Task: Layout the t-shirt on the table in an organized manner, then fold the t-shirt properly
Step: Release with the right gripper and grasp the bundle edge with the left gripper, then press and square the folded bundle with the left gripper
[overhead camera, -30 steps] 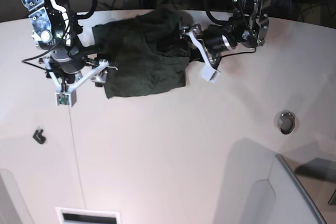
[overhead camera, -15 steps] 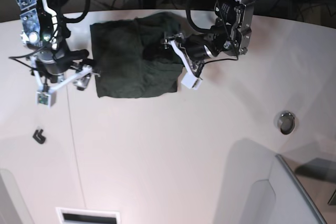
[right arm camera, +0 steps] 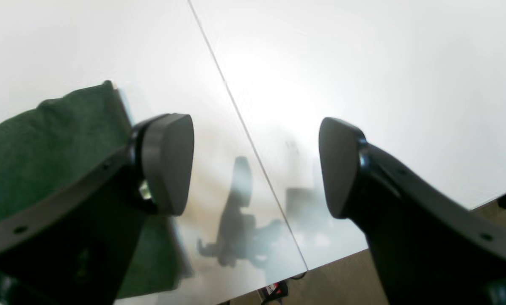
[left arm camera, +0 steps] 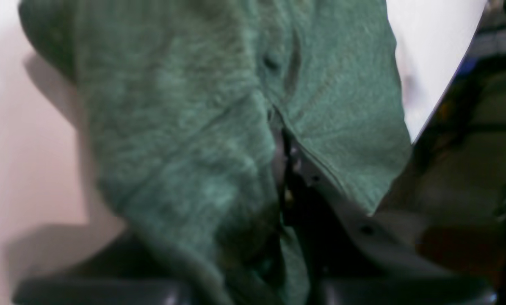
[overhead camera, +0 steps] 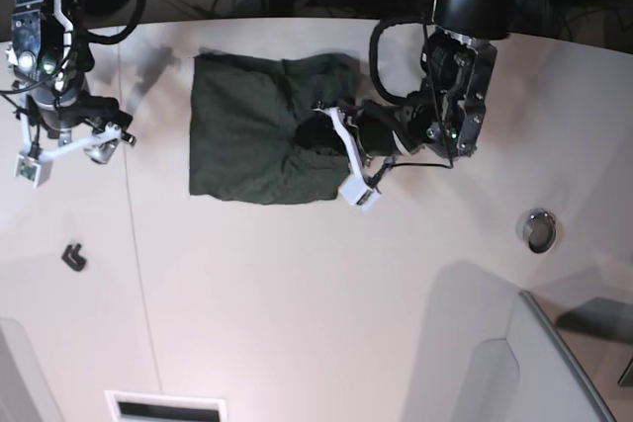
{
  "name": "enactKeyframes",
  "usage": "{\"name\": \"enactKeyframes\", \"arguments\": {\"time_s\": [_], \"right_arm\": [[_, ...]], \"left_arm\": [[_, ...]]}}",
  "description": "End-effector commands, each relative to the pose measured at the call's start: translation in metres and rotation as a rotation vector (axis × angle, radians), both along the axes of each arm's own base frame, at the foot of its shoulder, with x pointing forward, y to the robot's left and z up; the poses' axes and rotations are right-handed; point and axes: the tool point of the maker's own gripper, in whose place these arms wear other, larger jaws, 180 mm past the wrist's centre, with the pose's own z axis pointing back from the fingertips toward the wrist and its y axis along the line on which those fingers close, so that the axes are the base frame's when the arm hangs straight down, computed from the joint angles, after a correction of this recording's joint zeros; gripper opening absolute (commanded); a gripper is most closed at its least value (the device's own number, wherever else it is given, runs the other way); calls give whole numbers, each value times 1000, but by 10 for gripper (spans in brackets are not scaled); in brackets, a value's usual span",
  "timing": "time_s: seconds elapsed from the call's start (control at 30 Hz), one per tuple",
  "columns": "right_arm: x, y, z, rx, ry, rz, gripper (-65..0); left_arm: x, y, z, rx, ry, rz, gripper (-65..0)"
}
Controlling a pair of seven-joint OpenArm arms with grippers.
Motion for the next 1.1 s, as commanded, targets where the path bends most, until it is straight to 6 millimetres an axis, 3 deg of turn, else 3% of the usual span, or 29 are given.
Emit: {"name": "enactKeyframes", "arguments": {"time_s": [0.0,0.2,0.53,0.8,1.07], "right_arm": [[5,-6,9,-29,-35,2,-218],[5,-6,9,-31,-34,2,-218],[1,-6,7,-31,-25,2,-218],[-2,-6,5,-29,-16,2,-218],[-7,-6,2,-29,-3,1,-218]], "left_arm": [[8,-1,14,14,-47,-59,-650],[19,13,23,234,-131,-348,-650],[44,46,12,713,-289,-792,-650],[64,18,-11,885,-416,-895,-650],[69,-32,-11,830,-523,-937,-650]]}}
